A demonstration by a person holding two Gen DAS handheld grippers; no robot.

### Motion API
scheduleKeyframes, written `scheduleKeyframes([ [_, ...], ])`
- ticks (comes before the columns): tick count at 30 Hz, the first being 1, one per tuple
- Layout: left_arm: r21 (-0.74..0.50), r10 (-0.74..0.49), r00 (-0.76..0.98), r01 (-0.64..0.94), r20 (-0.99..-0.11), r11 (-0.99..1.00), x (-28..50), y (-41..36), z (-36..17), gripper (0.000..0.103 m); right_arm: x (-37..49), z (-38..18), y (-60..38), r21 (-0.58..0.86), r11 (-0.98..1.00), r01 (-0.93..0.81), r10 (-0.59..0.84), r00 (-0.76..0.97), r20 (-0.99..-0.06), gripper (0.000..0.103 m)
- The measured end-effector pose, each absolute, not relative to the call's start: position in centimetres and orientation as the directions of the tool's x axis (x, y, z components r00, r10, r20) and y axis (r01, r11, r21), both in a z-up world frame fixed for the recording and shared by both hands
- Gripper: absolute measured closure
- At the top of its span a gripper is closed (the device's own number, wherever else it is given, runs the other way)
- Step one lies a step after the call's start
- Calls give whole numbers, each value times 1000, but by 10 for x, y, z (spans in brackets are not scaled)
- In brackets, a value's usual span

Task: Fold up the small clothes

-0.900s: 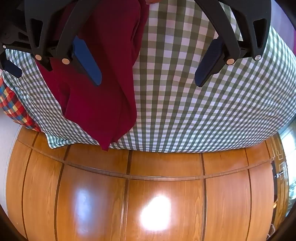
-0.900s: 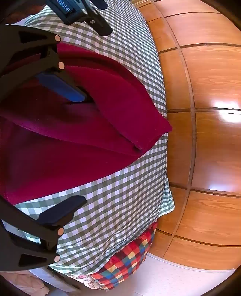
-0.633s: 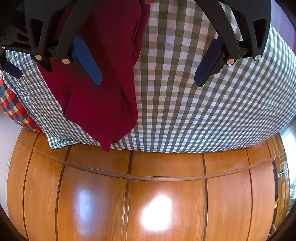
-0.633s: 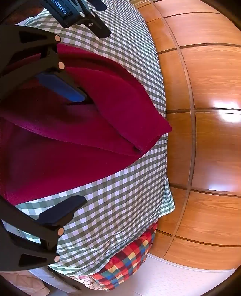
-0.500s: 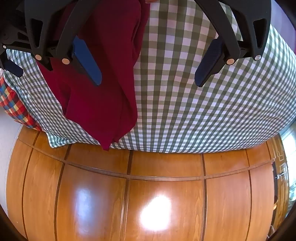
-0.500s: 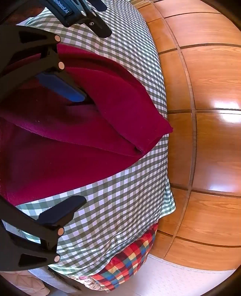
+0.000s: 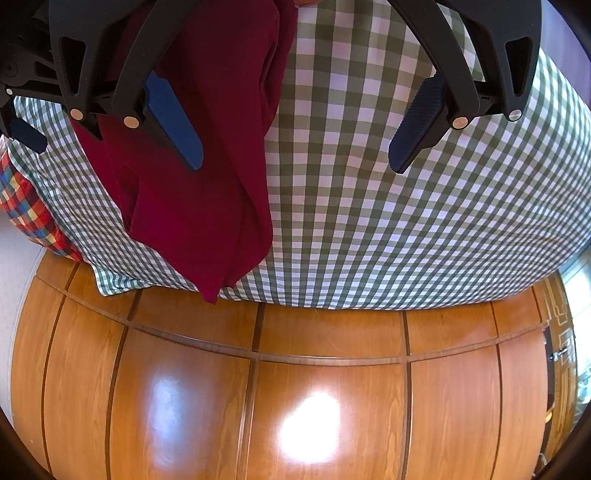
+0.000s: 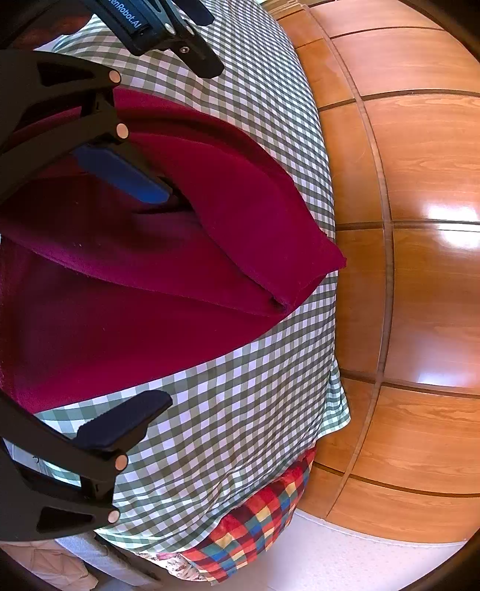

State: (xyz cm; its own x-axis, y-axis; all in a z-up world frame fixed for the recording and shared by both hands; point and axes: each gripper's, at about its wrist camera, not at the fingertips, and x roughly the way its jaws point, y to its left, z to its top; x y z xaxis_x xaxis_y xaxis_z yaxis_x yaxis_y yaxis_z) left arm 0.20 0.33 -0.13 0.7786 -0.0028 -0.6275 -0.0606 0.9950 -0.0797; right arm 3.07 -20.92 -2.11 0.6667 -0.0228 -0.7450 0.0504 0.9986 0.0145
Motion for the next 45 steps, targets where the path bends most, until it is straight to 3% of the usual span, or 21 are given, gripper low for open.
scheduleKeyframes([
  [38, -88, -4, 772, -67, -635, 994, -3, 14, -7, 3, 28, -24, -206, 27, 999, 25, 4, 660, -751, 2],
  [40, -96, -17, 768, -58, -641, 994, -2, 16, -9, 3, 28, -23, -210, 85, 996, -17, 75, 657, -750, 2],
  [45, -199, -76, 759, -72, -646, 977, 1, 43, -14, 3, 25, -25, -231, 418, 892, -174, 437, 571, -695, 2],
])
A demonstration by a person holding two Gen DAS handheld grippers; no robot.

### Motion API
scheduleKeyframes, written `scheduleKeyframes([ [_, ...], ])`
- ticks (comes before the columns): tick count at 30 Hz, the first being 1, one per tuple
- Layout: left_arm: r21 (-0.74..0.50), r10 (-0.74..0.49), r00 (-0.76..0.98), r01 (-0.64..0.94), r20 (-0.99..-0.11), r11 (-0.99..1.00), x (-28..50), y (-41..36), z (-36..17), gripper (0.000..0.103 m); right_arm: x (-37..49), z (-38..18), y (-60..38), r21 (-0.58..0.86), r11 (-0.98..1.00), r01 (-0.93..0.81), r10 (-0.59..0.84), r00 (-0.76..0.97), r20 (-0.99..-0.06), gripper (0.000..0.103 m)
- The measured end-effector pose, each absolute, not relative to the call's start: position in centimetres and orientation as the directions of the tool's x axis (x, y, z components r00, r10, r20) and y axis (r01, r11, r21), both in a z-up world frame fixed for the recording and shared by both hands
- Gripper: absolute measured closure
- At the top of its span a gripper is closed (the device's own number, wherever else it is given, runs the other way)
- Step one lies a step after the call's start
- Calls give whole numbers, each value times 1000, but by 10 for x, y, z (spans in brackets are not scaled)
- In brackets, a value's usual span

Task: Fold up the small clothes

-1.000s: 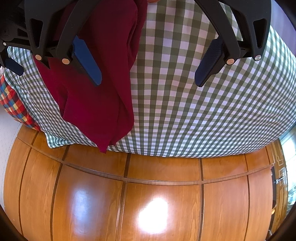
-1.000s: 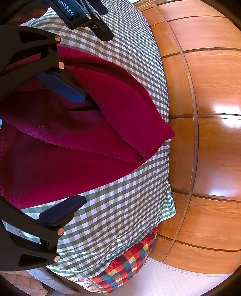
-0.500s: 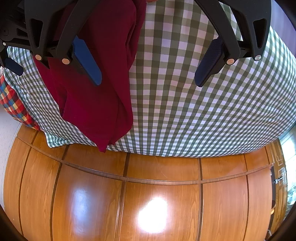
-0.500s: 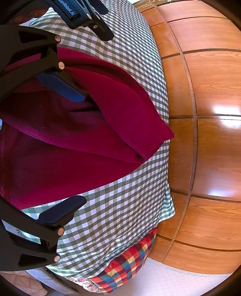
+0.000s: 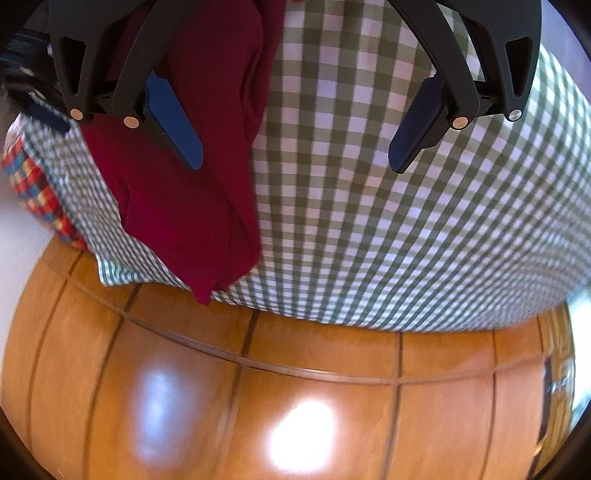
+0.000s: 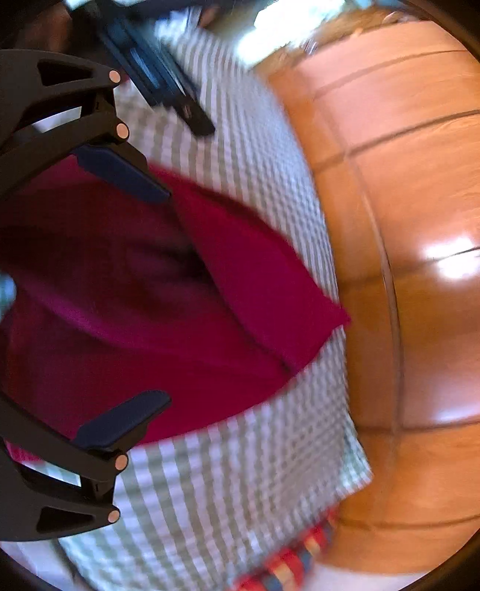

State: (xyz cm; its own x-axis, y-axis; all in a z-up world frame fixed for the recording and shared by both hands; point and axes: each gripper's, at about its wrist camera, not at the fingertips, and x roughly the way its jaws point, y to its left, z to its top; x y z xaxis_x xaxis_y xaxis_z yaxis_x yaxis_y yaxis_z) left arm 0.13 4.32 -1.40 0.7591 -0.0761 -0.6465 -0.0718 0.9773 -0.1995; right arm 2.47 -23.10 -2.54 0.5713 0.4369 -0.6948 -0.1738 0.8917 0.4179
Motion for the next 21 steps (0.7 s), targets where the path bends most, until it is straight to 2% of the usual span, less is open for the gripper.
scheduleKeyframes([
  [1, -217, -81, 745, -87, -662, 972, 3, 52, -16, 3, 24, -27, -233, 449, 874, -183, 470, 552, -689, 2],
  [3, -236, -84, 726, -109, -682, 966, 5, 64, -20, 3, 20, -30, -231, 482, 847, -225, 524, 512, -681, 10],
  [5, -266, -94, 720, -130, -688, 955, 5, 79, -24, 3, 19, -31, -226, 493, 831, -258, 554, 473, -685, 30],
  [7, -293, -102, 716, -148, -691, 945, 3, 89, -27, 3, 16, -31, -213, 474, 827, -302, 562, 460, -688, 38],
  [8, -299, -103, 713, -155, -693, 942, 2, 94, -29, 3, 15, -30, -206, 449, 834, -322, 552, 459, -696, 41],
  [12, -304, -124, 707, -134, -696, 943, -1, 99, -32, 4, 23, -35, -194, 415, 852, -319, 522, 451, -724, 42],
  [13, -312, -147, 707, -108, -692, 944, -2, 98, -32, 5, 26, -39, -192, 410, 856, -315, 515, 446, -732, 45],
  [15, -309, -166, 703, -80, -691, 948, -4, 91, -33, 5, 31, -49, -185, 398, 859, -322, 505, 407, -761, 59],
  [17, -311, -192, 691, -49, -697, 949, -3, 84, -36, 5, 29, -49, -181, 377, 851, -365, 506, 380, -774, 93],
  [18, -312, -204, 684, -37, -700, 949, -3, 81, -38, 5, 28, -46, -181, 370, 847, -382, 510, 389, -767, 97],
  [21, -309, -223, 670, -11, -708, 951, 0, 74, -42, 5, 33, -20, -209, 417, 825, -382, 560, 445, -699, 97],
])
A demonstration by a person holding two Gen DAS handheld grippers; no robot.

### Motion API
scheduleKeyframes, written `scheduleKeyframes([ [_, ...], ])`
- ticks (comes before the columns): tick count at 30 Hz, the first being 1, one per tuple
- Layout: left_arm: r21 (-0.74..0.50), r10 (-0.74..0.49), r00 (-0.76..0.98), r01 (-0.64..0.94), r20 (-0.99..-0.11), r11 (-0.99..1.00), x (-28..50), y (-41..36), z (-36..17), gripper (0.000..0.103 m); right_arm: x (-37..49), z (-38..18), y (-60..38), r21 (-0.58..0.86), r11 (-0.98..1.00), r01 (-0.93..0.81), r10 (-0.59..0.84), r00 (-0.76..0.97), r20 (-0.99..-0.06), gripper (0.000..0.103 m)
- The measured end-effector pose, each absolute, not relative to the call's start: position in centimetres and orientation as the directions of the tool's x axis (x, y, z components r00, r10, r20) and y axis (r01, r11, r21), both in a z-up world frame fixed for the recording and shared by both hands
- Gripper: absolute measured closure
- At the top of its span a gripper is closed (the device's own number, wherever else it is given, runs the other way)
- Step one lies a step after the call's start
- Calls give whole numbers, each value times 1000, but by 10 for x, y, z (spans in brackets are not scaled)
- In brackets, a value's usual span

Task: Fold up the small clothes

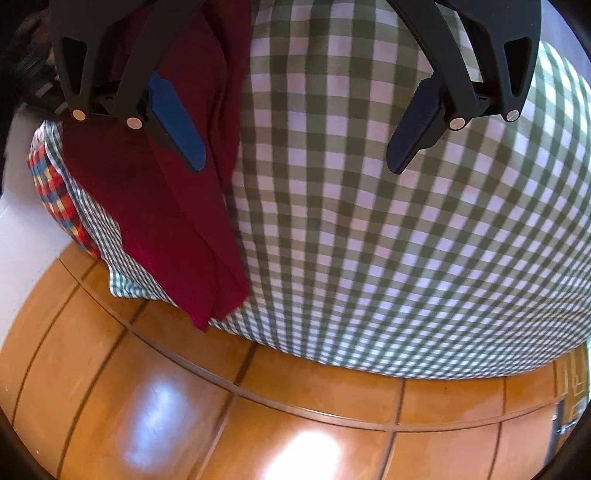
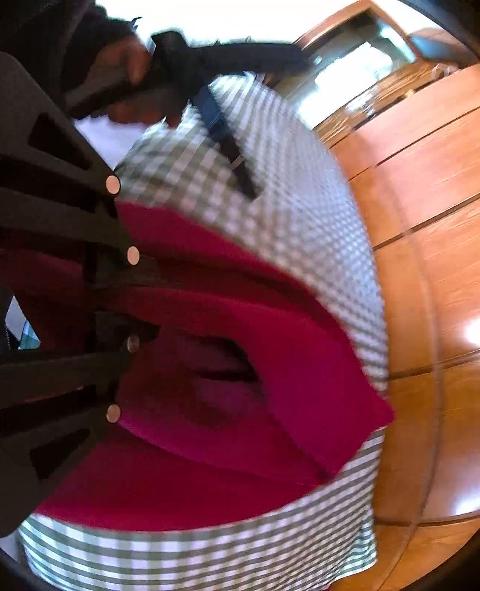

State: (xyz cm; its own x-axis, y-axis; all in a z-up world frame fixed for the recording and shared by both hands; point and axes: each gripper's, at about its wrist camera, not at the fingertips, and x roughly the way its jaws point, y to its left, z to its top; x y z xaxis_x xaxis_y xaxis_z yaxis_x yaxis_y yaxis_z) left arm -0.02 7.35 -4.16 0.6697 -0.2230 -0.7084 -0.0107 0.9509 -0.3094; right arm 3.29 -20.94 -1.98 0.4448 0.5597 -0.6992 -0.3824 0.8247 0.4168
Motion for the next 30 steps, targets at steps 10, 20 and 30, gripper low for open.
scheduleKeyframes([
  [10, -294, -306, 616, 124, -726, 948, 9, 43, -47, 18, 99, 16, -396, 293, 951, 101, 117, 760, -640, 97],
  [20, -337, -408, 489, 231, -771, 913, 25, 7, -65, 34, 143, -40, -476, 164, 921, 354, -130, 675, -727, 31],
  [30, -364, -445, 450, 258, -774, 895, 42, 7, -66, 88, 88, -43, -393, 282, 955, 93, 154, 658, -737, 22],
])
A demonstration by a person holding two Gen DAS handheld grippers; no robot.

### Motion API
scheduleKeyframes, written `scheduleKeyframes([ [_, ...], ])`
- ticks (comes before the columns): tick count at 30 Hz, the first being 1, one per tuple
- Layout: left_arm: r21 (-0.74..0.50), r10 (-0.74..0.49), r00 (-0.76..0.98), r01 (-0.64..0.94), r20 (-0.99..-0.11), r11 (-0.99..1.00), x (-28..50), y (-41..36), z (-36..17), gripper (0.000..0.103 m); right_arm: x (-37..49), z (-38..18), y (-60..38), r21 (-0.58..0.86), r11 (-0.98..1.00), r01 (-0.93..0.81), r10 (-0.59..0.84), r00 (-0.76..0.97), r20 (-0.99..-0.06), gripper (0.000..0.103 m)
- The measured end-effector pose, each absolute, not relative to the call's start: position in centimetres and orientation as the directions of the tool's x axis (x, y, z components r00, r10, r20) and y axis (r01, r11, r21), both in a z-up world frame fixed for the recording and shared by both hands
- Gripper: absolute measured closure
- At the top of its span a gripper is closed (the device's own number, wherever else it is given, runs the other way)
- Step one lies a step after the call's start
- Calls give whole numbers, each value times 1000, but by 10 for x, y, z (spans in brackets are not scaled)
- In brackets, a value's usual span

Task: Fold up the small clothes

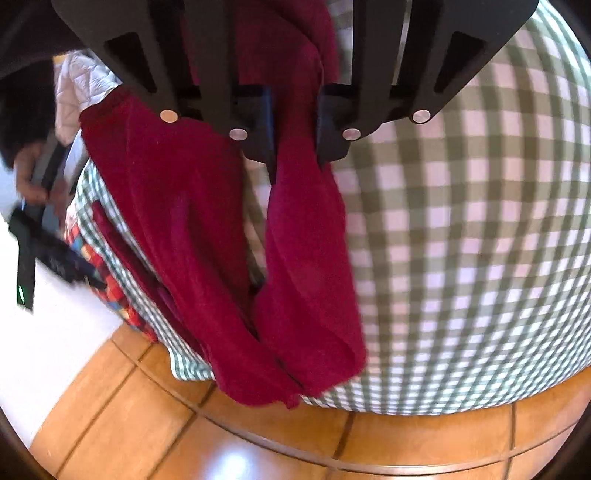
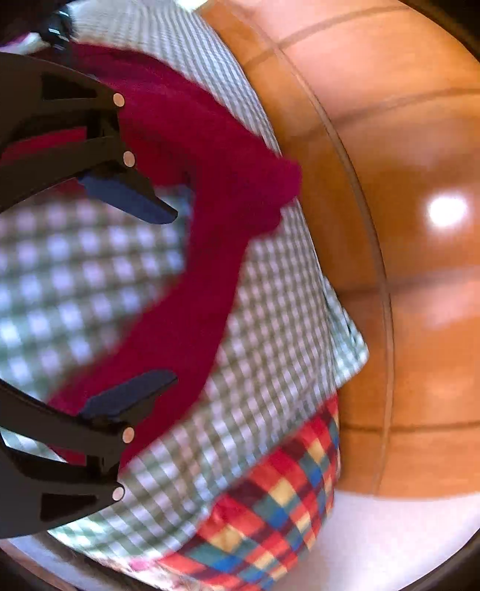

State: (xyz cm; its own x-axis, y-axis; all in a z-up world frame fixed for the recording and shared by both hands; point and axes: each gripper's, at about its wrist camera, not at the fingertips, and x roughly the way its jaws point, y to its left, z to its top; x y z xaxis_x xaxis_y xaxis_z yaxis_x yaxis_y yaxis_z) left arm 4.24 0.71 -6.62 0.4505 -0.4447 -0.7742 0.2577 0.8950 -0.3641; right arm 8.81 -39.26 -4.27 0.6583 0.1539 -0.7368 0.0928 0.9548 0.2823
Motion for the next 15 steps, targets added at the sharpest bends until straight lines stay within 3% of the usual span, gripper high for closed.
scheduleKeyframes([
  [5, -360, -368, 552, 128, -748, 924, 65, 87, -40, 90, 58, -38, -338, 475, 866, -155, 479, 527, -702, 30],
  [8, -246, -207, 632, 26, -747, 969, 85, 123, -20, 90, 42, -47, -302, 548, 803, -235, 594, 392, -702, 37],
  [9, -196, -102, 654, -71, -750, 978, 95, 143, -14, 90, 38, -53, -289, 583, 774, -248, 633, 332, -699, 38],
  [11, -194, -26, 656, -185, -754, 964, 106, 171, -9, 89, 30, -63, -271, 590, 764, -262, 644, 267, -717, 40],
  [15, -290, -64, 700, -209, -711, 934, 101, 196, 5, 89, 28, -82, -247, 582, 775, -246, 629, 209, -749, 40],
])
